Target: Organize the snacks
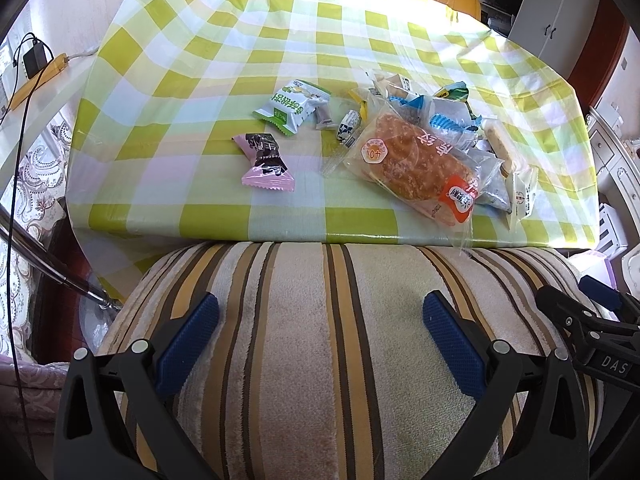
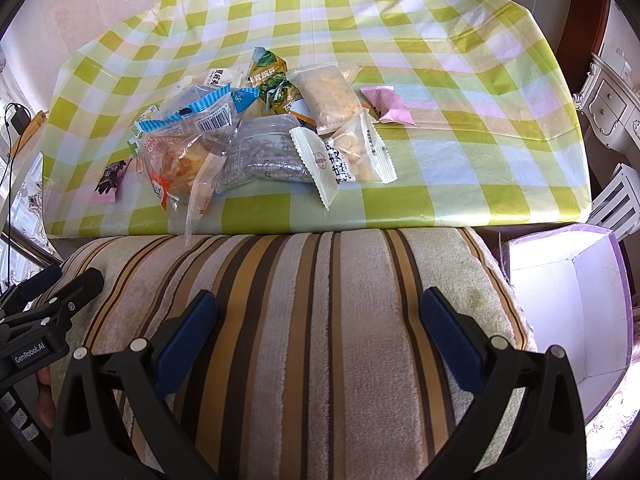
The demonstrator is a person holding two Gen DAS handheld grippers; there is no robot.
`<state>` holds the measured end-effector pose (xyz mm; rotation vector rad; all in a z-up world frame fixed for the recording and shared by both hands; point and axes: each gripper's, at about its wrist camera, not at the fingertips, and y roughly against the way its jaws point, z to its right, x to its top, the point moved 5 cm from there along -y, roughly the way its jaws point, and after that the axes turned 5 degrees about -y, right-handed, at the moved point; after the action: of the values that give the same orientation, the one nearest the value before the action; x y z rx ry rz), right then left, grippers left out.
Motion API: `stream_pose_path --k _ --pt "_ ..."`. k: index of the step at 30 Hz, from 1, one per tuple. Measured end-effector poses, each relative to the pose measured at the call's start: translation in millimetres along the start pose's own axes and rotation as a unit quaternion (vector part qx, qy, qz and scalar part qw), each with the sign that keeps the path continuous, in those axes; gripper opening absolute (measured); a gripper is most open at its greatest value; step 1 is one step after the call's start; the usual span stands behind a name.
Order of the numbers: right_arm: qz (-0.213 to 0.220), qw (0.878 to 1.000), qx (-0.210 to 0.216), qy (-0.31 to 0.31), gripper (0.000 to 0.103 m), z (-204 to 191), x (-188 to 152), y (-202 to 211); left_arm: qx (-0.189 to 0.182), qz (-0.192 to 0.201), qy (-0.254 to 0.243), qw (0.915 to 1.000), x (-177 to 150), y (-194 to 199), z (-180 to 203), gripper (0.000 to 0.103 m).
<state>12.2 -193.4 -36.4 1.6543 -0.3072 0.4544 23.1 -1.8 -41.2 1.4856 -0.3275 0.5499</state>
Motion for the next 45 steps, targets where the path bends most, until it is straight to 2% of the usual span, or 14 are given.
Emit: stream_pose_path --k 16,20,36,39,40,42,45 --pt "0.009 1.000 0.003 -0.002 0.102 0.1 -0.9 -3.1 0.006 0.007 0.011 0.9999 2.8 0.4 -1.0 0.099" --pt "0.007 1.000 -0.013 0.009 0.102 -2.2 -1.9 -2.7 0.009 0.006 0.010 0.9999 3.6 -0.2 -1.3 0.099" --pt "-0.011 1.000 0.009 0.000 0.102 0.8 3.3 -9.9 0.009 0.009 0.014 0.9998 6.0 -2.8 -3.7 0.099" --pt "-0.027 0.999 0.019 0.004 0.102 0.8 10.8 -14.4 0.010 0.019 0.024 0.9995 10.8 -1.8 -7.3 0.093" --pt "-0.024 0.999 0.028 -0.001 0.102 1.3 15.1 -14.8 0.006 0.020 0.030 0.9993 13.2 -2.5 -8.8 0.093" --pt "-0.012 0.999 0.040 -0.022 0.102 4.2 23.0 -16.0 -0.003 0.029 0.043 0.9987 19.1 -2.3 -12.9 0.083" --pt "-0.007 0.998 0.053 -0.039 0.102 8.4 32.8 -20.3 -0.015 0.032 0.066 0.9972 29.4 -6.5 -21.6 0.079"
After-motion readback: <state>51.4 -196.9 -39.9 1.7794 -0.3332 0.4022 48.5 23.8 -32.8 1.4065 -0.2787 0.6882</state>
